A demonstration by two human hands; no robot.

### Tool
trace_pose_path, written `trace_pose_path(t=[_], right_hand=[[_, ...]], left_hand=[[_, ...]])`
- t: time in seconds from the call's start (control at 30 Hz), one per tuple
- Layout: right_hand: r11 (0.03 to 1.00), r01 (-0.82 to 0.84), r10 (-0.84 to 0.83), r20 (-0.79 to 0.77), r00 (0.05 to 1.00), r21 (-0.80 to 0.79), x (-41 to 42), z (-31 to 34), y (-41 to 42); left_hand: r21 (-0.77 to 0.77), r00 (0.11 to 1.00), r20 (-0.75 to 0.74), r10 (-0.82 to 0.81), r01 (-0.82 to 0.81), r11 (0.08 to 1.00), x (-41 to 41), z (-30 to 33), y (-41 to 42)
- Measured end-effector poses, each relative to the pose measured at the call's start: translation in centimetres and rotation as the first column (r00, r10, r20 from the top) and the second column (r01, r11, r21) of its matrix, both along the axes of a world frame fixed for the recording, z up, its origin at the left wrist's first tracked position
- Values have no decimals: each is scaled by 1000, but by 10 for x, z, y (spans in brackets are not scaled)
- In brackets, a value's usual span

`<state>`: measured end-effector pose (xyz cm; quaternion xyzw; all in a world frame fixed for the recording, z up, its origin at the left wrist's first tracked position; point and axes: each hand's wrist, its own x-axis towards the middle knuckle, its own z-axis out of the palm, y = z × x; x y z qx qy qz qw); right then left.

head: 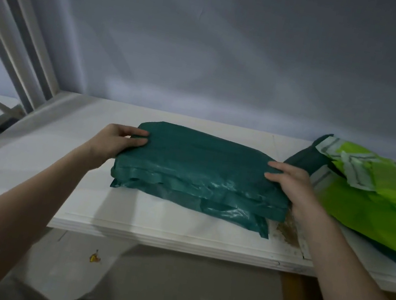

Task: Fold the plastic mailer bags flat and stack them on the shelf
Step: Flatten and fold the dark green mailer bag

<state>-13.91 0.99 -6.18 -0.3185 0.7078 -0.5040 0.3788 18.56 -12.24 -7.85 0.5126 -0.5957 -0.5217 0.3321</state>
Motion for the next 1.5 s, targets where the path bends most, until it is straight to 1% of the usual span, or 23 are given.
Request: trace_pose_path(t=[0.07, 0.13, 0.2, 0.3, 0.4, 0.47, 0.53, 0.67, 0.7, 0.73, 0.8, 0.87, 0.9, 0.93, 1.0, 1.03, 1.07, 1.13, 1.17, 1.23, 1.4, 1.47, 1.5], right_hand=[[998, -41, 35, -149, 988, -38, 6, -5, 2], [997, -61, 44, -315, 948, -44, 11, -11, 2], [998, -49, 23, -470, 883, -44, 13, -18, 0], [999, -28, 1, -594, 804, -36, 16, -25, -2], [999, -4, -24, -695, 718, -39, 19, -30, -6], [998, -4, -44, -750, 660, -62, 21, -32, -9], [999, -3, -26, -783, 622, -35, 23, -33, -11], [990, 25, 101, -827, 553, 137, 22, -35, -13], [989, 49, 94, -836, 541, 143, 22, -33, -14], [990, 81, 57, -844, 534, 118, 23, -29, -15], [994, 113, -56, -866, 497, 0, 27, -17, -20], [994, 20, -107, -882, 459, -110, 36, -6, -28], [990, -66, -80, -893, 443, -121, 43, -2, -34], [984, -153, -16, -909, 417, -88, 50, 1, -41], [961, -266, 170, -924, 343, 78, 64, 1, -55], [942, -280, 275, -906, 320, 187, 67, -2, -61], [912, -276, 387, -863, 325, 304, 69, -4, -66], [838, -263, 545, -731, 411, 477, 67, -10, -73], [818, -264, 573, -685, 451, 511, 65, -13, -75], [815, -267, 577, -670, 467, 515, 63, -16, -76], [809, -252, 586, -692, 421, 531, 60, -15, -83], [846, -213, 534, -771, 348, 489, 57, -15, -86], [876, -195, 482, -830, 281, 442, 56, -16, -87]], left_hand=[[-100, 984, 177, 24, -6, 995, 2, -8, 4], [-165, 963, 265, 40, 4, 986, 1, -15, 6], [-237, 933, 360, -3, 94, 967, -4, -21, 11], [-328, 831, 557, 1, 218, 919, -9, -29, 13], [-381, 776, 624, 95, 195, 904, -14, -31, 13], [-389, 746, 653, 129, 184, 903, -17, -34, 14], [-360, 708, 696, 121, 198, 912, -18, -37, 14], [-225, 575, 816, 59, 223, 948, -10, -42, 11], [-246, 569, 818, 85, 213, 945, -9, -41, 10], [-306, 587, 798, 138, 196, 932, -10, -38, 8], [-459, 681, 684, 261, 124, 880, -15, -30, 3], [-531, 782, 554, 287, 66, 845, -24, -21, -5], [-544, 811, 524, 262, 81, 835, -30, -19, -8], [-549, 825, 517, 226, 117, 828, -36, -18, -11], [-505, 825, 550, 132, 202, 839, -50, -19, -16], [-445, 807, 586, 75, 244, 862, -56, -22, -18], [-371, 778, 628, 13, 284, 884, -61, -25, -19], [-190, 722, 682, -119, 331, 924, -68, -30, -24], [-117, 708, 687, -164, 331, 936, -69, -32, -26], [-54, 684, 704, -189, 317, 947, -69, -36, -29], [-12, 687, 694, -216, 311, 950, -72, -49, -30], [-29, 704, 676, -217, 319, 947, -73, -53, -28], [-52, 721, 660, -210, 323, 945, -72, -55, -26]])
